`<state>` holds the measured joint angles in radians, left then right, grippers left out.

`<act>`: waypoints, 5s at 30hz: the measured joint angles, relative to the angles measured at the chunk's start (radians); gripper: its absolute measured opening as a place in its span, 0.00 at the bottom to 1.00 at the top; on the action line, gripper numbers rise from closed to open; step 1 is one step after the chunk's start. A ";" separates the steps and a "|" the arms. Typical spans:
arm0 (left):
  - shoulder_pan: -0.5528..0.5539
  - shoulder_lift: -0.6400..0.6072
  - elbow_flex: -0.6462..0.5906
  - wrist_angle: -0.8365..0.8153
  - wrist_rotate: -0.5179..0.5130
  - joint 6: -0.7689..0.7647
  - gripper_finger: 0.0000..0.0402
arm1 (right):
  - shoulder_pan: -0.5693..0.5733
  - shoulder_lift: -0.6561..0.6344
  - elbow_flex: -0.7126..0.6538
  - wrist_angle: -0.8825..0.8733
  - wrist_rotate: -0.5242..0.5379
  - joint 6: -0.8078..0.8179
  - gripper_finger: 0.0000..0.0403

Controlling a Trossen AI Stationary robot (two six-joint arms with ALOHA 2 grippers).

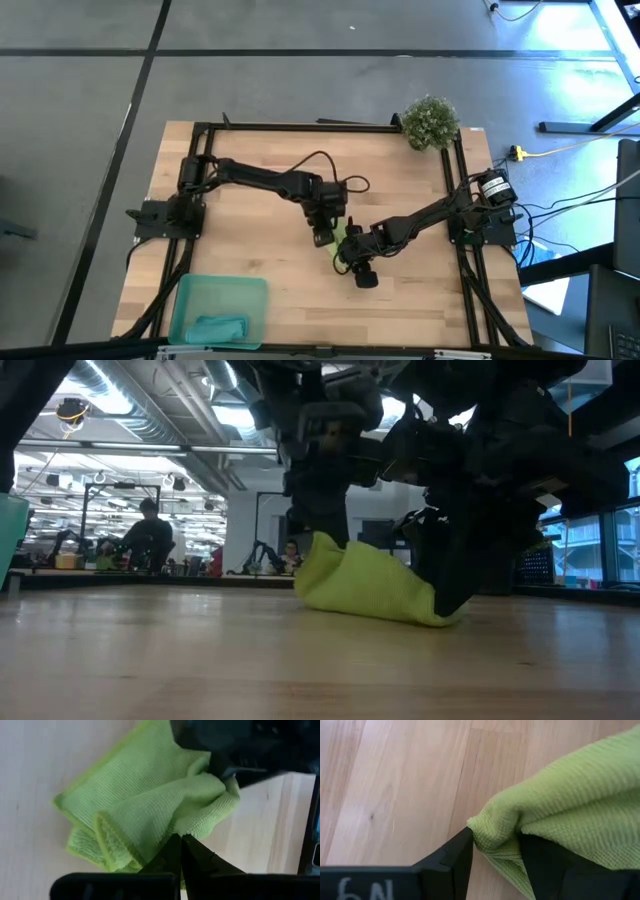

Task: Roll microfiber towels into tight, uniform cylinder then place into a basket
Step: Roll the yellow green microfiber towel

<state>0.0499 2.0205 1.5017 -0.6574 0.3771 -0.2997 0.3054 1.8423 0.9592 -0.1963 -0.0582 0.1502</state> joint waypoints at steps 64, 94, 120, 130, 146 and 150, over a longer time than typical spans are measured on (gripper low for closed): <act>-0.127 0.124 -0.004 -0.029 -0.303 0.268 0.00 | -0.124 -0.178 -0.053 -0.061 -0.089 0.603 0.02; -0.144 0.076 -0.011 -0.080 -0.314 0.384 0.00 | -0.250 -0.144 -0.096 -0.081 -0.077 0.311 0.06; -0.129 0.068 -0.009 -0.120 -0.310 0.391 0.00 | -0.269 -0.163 -0.151 0.018 -0.181 0.284 0.45; -0.129 0.068 -0.008 -0.124 -0.307 0.391 0.01 | -0.270 -0.239 -0.154 -0.082 -0.160 0.311 0.46; -0.130 0.068 -0.007 -0.120 -0.314 0.391 0.00 | -0.116 -0.439 -0.151 -0.188 0.120 0.290 0.46; -0.130 0.068 -0.007 -0.120 -0.314 0.391 0.01 | -0.059 -0.439 -0.151 -0.192 0.175 0.285 0.46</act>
<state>-0.0799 2.0888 1.4948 -0.7776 0.0631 0.0917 0.2459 1.4034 0.8085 -0.3885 0.1165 0.4356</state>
